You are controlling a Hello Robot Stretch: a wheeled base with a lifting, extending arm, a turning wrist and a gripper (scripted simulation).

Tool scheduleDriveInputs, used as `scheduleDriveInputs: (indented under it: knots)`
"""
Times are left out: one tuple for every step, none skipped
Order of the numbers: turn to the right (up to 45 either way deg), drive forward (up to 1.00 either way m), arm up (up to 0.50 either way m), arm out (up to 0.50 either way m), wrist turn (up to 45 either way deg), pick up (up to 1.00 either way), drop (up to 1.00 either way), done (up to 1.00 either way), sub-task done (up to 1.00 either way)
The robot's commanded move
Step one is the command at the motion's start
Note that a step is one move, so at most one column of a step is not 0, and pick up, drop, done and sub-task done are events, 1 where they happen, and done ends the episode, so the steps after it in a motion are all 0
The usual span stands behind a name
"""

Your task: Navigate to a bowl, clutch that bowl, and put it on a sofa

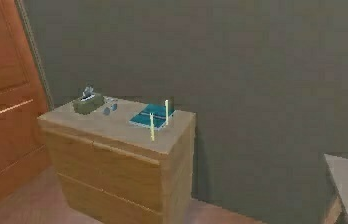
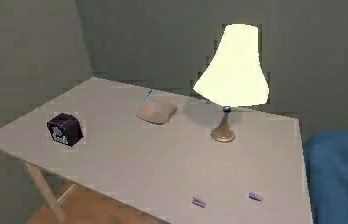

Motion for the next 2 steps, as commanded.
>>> scheduleDriveInputs:
  knots:
    - [45.0, 0.00, 0.00, 0.00, 0.0, 0.00, 0.00, 0.00, 0.00]
    - [12.0, 0.00, 0.00, 0.00, 0.0, 0.00, 0.00, 0.00, 0.00]
